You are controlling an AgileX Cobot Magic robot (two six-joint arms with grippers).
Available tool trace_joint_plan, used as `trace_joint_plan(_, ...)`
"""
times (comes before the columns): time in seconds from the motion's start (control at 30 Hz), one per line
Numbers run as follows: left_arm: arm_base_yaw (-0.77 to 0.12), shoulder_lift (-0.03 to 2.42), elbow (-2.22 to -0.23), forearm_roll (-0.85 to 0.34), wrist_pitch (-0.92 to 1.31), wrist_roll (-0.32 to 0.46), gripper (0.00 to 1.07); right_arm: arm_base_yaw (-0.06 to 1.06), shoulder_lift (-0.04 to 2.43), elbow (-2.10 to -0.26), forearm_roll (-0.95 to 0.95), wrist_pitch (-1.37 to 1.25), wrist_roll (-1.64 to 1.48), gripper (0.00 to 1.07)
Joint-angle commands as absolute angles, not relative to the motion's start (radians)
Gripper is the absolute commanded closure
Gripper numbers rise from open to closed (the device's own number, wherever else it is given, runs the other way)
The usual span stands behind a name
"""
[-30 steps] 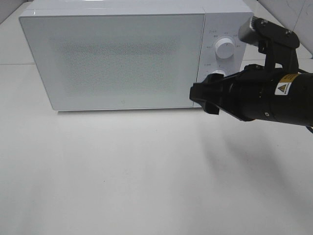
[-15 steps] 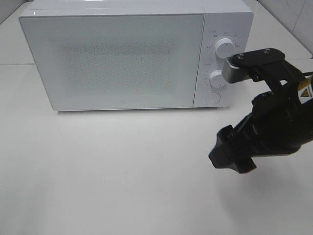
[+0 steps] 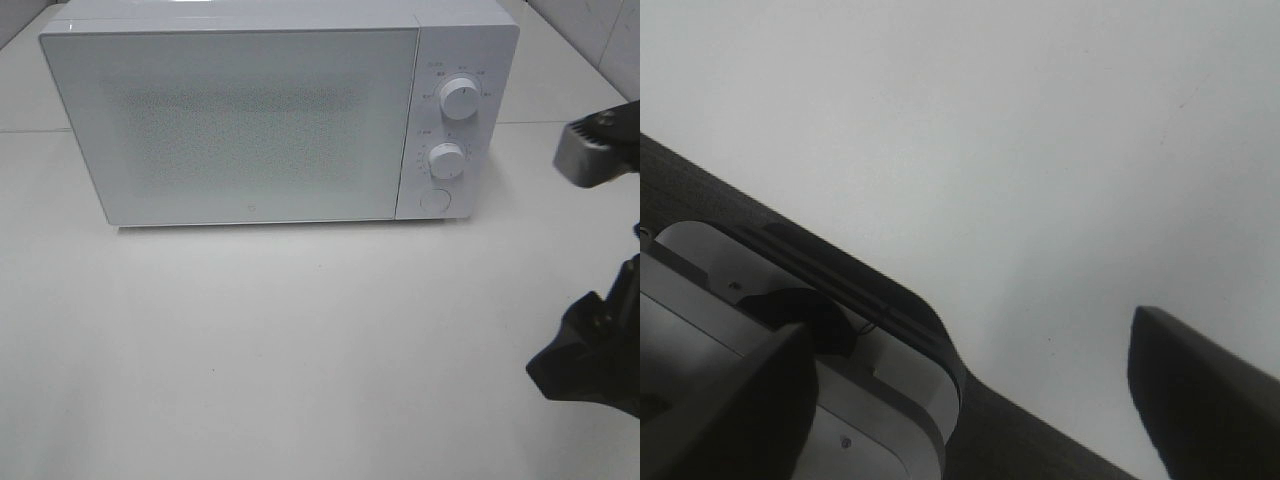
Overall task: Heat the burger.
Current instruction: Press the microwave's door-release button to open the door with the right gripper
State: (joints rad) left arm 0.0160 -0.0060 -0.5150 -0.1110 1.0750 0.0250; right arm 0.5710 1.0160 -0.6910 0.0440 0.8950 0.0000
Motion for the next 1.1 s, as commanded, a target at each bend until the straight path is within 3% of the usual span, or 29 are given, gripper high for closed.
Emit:
trace_joint_plan(0.03,0.018,-0.018,-0.514,-0.113,1.067,0.024,0.09,0.568,0.94,-0.69,0.022,0.932,0.0,0.31)
trace_joint_plan(0.37,0.018,-0.018,-0.514,-0.113,1.067,0.024,0.09,0.567,0.62,-0.539,-0.067,0.958,0.053,0.31)
trace_joint_plan(0.67,0.018,-0.018,-0.514,-0.113,1.067,0.024,0.09,0.56,0.472,-0.51,-0.083,0.949,0.106,0.31)
trace_joint_plan(0.9,0.018,-0.018,-0.514,-0.113,1.067,0.024,0.09,0.364,0.31,-0.498,-0.079,0.957,0.106,0.31)
trace_joint_plan(1.1,0.018,-0.018,-0.514,-0.113,1.067,0.024,0.09,0.263,0.156,-0.497,-0.082,0.959,0.105,0.31)
